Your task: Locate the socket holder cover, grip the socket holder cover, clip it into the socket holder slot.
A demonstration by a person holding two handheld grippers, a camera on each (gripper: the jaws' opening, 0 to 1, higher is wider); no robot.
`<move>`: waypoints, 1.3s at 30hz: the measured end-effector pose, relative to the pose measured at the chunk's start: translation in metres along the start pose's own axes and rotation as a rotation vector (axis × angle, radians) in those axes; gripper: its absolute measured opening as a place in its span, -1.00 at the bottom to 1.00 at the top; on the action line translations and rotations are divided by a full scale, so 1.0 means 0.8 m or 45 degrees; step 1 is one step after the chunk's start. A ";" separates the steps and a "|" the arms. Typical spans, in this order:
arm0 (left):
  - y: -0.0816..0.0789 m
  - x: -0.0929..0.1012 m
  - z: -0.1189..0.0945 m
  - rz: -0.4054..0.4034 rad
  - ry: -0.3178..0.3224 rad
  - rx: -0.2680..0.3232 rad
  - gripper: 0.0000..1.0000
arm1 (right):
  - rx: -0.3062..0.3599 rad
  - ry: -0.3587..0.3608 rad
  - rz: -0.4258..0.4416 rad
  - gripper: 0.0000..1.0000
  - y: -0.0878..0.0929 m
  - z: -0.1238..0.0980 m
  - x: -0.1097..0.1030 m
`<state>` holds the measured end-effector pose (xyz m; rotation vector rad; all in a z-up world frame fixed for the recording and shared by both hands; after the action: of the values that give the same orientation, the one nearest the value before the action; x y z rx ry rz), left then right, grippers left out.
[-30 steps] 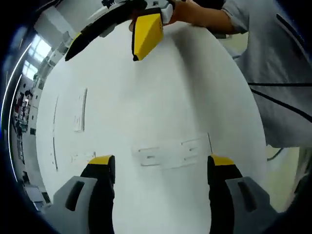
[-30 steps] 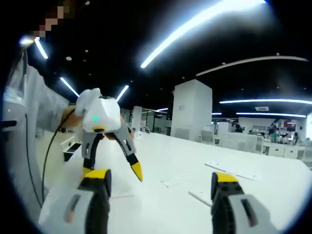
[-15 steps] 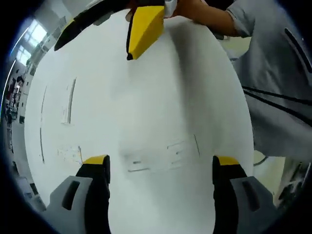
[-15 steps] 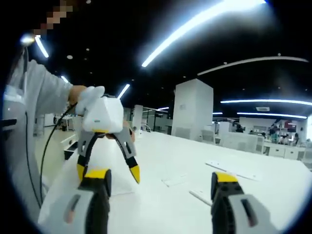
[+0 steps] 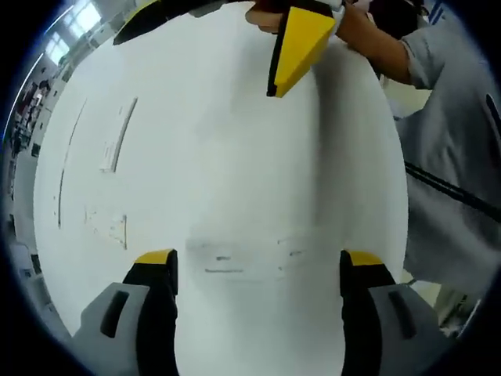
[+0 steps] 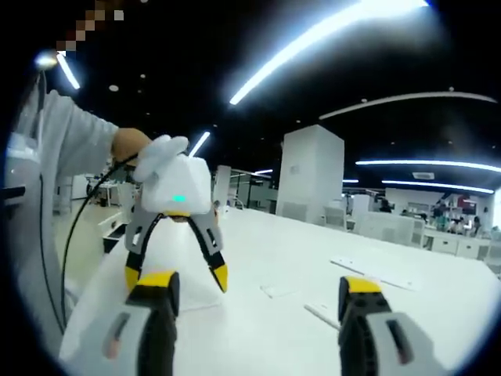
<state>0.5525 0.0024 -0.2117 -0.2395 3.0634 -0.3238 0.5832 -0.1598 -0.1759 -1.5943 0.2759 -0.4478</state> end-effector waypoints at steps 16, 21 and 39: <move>0.002 0.005 0.008 -0.072 -0.006 -0.042 0.48 | 0.005 -0.006 -0.007 0.68 -0.001 0.000 -0.002; 0.001 0.005 0.008 -0.084 0.002 -0.034 0.45 | 0.005 -0.008 -0.004 0.68 -0.001 0.001 -0.002; -0.003 0.001 0.007 -0.072 0.006 -0.062 0.35 | -0.001 -0.015 -0.009 0.67 0.000 0.001 -0.002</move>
<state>0.5527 -0.0011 -0.2167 -0.3282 3.0760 -0.2531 0.5818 -0.1583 -0.1759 -1.5990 0.2617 -0.4439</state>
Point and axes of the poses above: the point that each gripper's makers call its tool centre point, and the gripper's own axes: z roughly forward along the fingers, x roughly to its right, y roughly out of its underside, the point moved 7 cm from there along -z, roughly backward along the fingers
